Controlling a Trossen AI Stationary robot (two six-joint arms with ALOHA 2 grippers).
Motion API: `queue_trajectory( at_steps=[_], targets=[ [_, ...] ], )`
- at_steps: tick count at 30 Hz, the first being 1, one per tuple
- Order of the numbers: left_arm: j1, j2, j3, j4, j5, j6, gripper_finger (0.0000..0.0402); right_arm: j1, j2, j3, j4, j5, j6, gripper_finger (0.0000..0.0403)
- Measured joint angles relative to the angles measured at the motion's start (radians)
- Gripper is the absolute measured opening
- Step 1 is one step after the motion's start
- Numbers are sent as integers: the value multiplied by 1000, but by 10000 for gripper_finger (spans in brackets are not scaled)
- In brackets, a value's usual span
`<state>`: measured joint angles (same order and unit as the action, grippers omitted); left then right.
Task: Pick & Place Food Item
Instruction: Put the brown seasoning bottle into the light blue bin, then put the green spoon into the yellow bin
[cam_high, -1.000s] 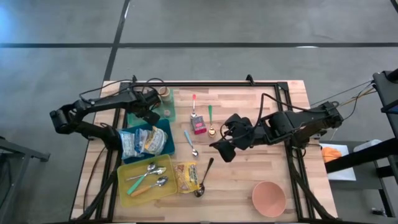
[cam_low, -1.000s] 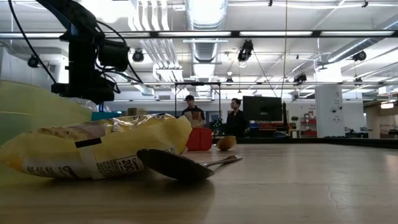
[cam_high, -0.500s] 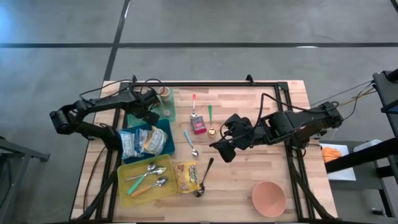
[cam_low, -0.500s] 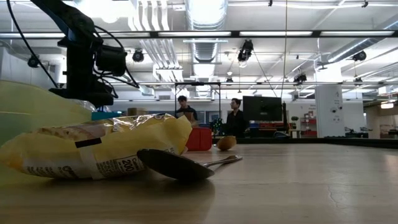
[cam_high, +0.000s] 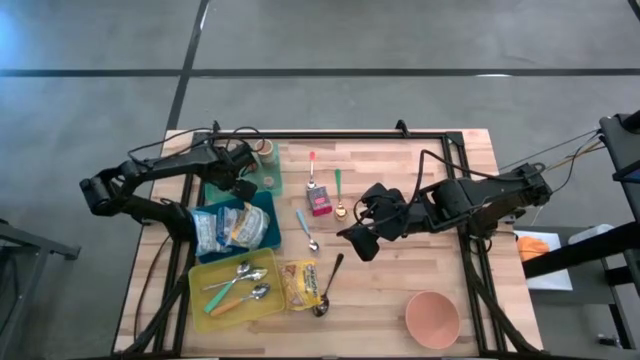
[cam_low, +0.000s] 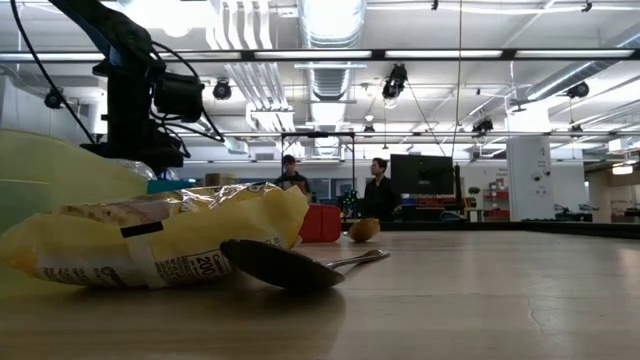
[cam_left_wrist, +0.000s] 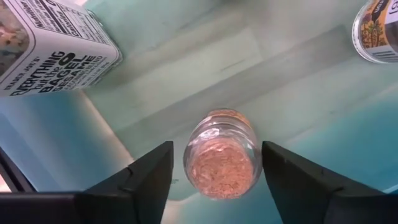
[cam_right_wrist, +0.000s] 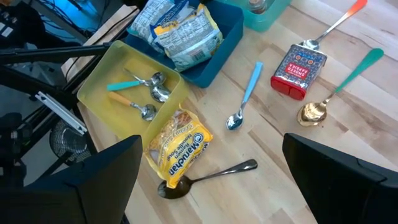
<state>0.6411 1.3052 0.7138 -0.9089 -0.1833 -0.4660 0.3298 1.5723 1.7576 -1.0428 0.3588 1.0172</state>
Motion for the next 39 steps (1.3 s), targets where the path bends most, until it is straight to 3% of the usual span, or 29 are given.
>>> queue_trajectory(
  at_steps=[10, 16, 24, 34, 39],
  targets=[
    [0, 0, 5, -3, 3, 6, 263, 0, 0, 0, 0, -3, 1, 384],
    [0, 0, 66, -77, 66, 21, 264, -2, 0, 0, -11, 45, 45, 384],
    [-26, -24, 192, -148, 116, 38, 264, -105, 32, 0, -218, 68, 231, 384],
    [-95, -31, 307, -164, 335, 192, 264, -298, 188, -1, -236, 0, 199, 384],
    [-147, -39, 309, -160, 447, 319, 264, -400, 248, -7, -209, -111, 123, 384]
  ],
)
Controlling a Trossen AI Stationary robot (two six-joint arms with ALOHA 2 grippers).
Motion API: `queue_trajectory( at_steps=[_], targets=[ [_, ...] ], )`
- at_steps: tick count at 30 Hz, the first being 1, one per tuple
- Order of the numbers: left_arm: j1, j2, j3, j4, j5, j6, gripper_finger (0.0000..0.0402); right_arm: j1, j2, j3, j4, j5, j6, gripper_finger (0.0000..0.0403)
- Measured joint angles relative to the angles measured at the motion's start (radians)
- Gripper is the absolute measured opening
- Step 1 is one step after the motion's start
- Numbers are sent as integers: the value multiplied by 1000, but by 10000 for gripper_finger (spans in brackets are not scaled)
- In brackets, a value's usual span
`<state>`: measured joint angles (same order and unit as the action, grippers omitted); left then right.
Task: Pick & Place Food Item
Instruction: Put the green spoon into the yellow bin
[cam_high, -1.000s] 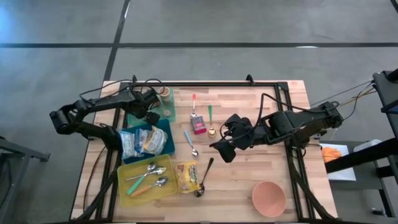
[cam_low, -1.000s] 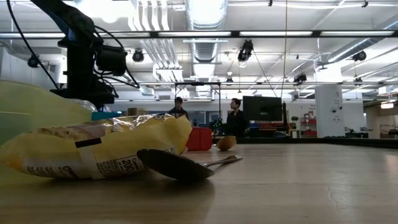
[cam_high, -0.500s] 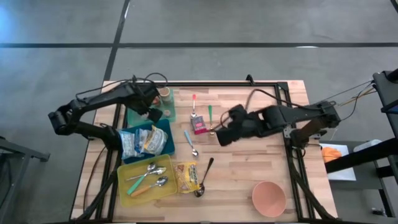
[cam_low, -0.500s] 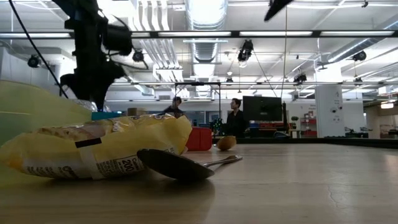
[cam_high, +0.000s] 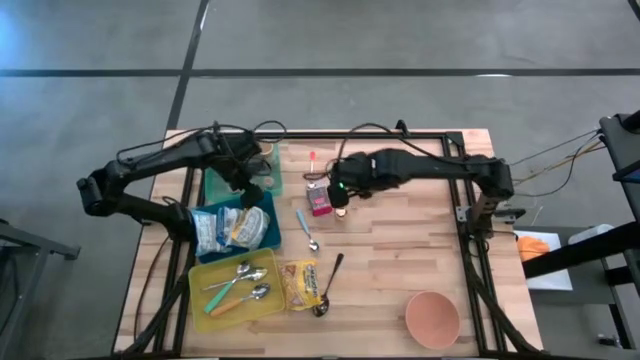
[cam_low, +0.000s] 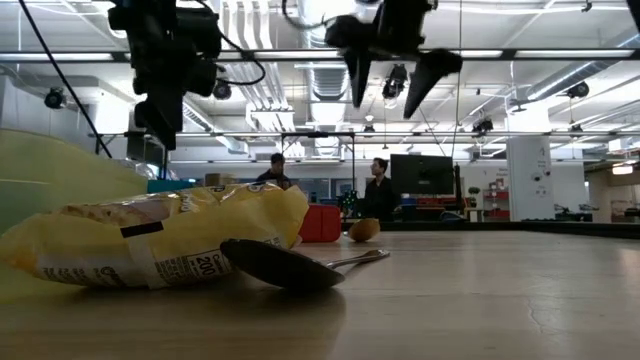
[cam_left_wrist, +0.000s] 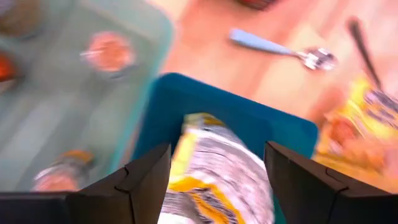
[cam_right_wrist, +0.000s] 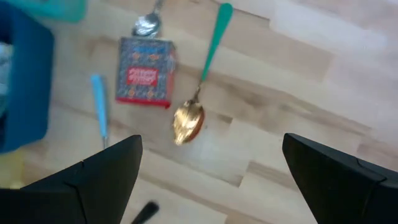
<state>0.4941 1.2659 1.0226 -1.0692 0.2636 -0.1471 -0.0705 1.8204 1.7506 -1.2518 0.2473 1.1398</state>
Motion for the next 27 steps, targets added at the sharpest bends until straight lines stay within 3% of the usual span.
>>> queue_trajectory(
  at_steps=[4, 12, 27],
  targets=[
    [-44, -24, -11, 5, 51, 59, 264, -64, 56, -3, 28, -48, -24, 384],
    [-66, -103, -13, -2, 52, 121, 265, -128, 214, -5, 74, -142, -25, 384],
    [-66, -183, -14, -58, 50, 229, 265, -209, 344, -5, 127, -169, -3, 384]
  ],
)
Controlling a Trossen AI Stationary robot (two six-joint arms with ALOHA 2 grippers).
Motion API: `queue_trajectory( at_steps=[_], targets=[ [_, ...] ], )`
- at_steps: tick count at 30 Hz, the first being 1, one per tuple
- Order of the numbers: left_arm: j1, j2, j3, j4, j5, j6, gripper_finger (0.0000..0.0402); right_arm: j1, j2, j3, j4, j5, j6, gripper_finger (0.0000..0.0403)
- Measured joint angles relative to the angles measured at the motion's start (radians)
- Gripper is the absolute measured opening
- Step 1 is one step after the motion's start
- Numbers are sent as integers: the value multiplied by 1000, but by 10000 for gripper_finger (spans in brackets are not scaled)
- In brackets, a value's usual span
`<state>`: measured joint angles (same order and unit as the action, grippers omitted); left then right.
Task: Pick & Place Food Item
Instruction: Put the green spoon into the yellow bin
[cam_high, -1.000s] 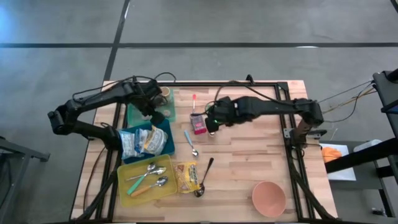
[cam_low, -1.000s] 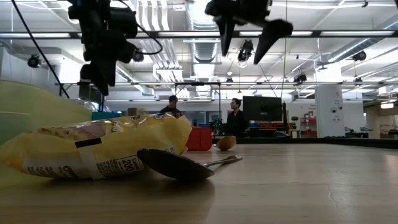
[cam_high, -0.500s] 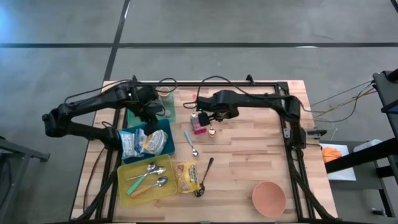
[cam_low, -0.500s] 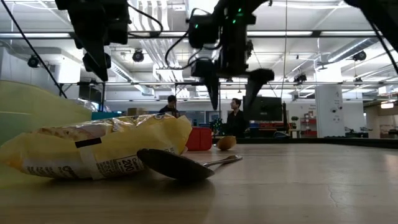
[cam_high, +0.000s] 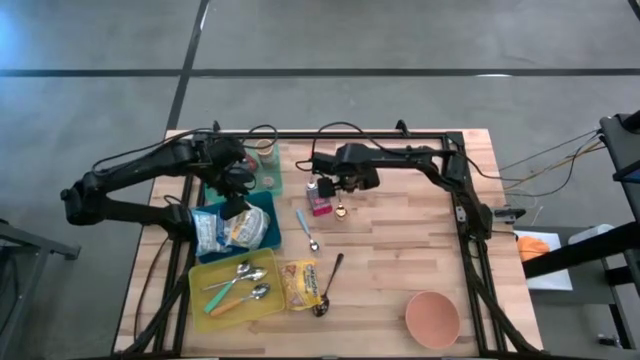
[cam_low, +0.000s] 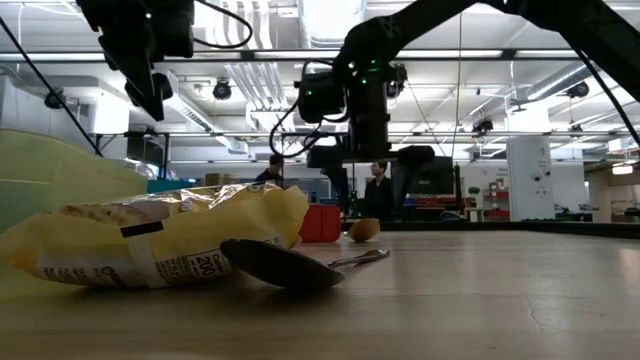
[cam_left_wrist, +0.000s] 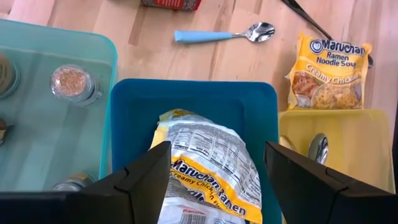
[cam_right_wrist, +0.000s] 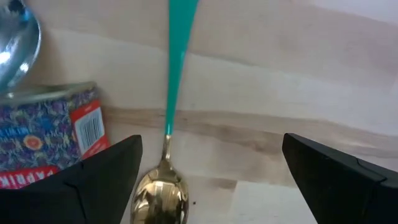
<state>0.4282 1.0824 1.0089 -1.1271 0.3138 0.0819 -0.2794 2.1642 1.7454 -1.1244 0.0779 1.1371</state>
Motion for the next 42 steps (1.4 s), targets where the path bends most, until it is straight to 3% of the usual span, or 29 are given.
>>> queue_trajectory(
  at_steps=[15, 42],
  targets=[
    [0, -1, 0, 0, -2, -10, 265, -11, 55, -1, -26, 26, 9, 384],
    [0, -1, 0, 0, -2, -3, 265, -6, 72, -1, 5, -26, -20, 384]
  ],
)
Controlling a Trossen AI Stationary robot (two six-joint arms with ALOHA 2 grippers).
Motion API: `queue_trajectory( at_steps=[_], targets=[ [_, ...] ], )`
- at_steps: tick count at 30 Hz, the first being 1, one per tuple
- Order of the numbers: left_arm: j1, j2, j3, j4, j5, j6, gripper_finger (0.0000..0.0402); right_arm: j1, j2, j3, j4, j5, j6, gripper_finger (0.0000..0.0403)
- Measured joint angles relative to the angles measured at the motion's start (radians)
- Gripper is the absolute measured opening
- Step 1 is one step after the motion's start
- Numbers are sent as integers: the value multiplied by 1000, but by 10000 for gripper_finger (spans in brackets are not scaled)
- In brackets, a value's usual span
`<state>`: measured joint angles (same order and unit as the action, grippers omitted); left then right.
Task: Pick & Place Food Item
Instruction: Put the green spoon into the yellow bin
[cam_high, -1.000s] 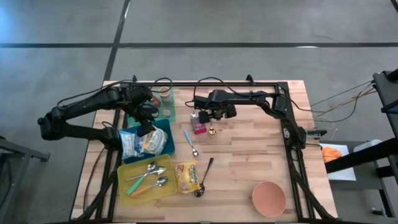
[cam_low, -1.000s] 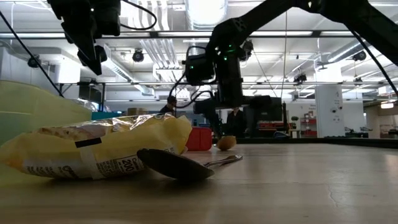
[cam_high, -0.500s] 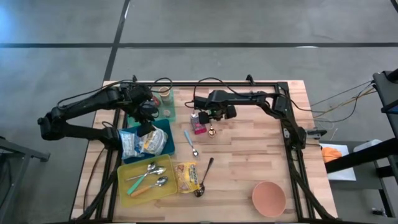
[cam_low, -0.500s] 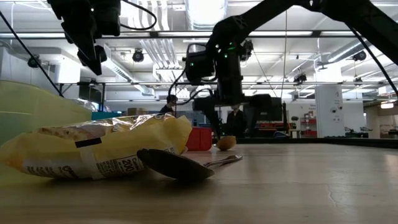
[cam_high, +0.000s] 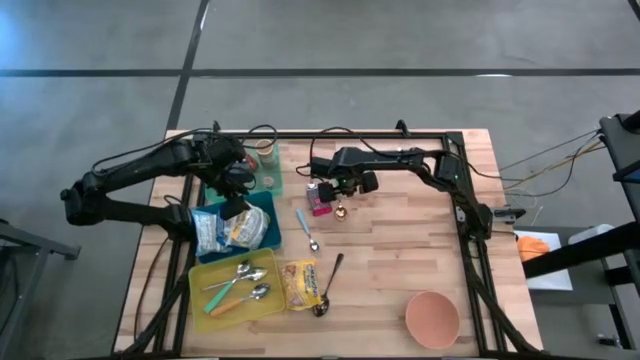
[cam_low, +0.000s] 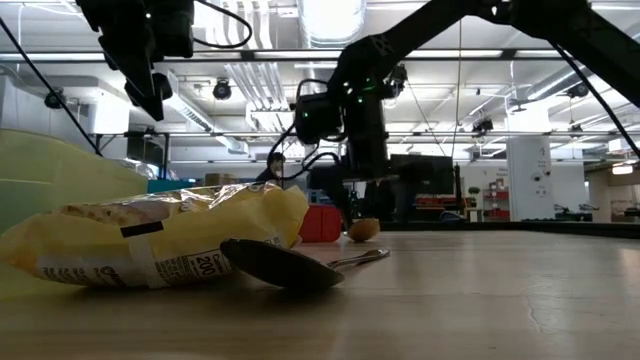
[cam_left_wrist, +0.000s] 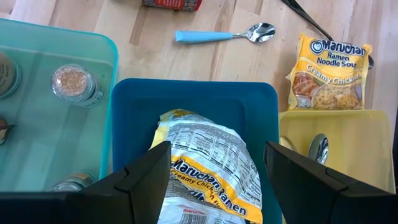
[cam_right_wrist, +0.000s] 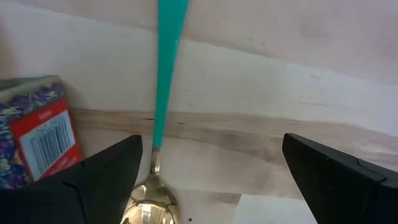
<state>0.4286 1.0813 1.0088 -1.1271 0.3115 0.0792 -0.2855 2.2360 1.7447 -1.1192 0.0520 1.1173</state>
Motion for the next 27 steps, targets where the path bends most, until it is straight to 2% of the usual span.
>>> queue_trajectory(
  at_steps=[9, 22, 24, 27],
  targets=[
    [0, 0, 0, 0, 0, 0, 264, 1, 7, 0, -143, 35, -36, 384],
    [0, 0, 0, 0, 0, 0, 264, 2, 8, -1, -123, 45, -106, 382],
    [0, 0, 0, 0, 0, 0, 264, 3, 8, -7, -119, 44, -113, 371],
    [0, 0, 0, 0, 0, 0, 264, 3, 4, -29, -82, 23, -134, 333]
  ],
)
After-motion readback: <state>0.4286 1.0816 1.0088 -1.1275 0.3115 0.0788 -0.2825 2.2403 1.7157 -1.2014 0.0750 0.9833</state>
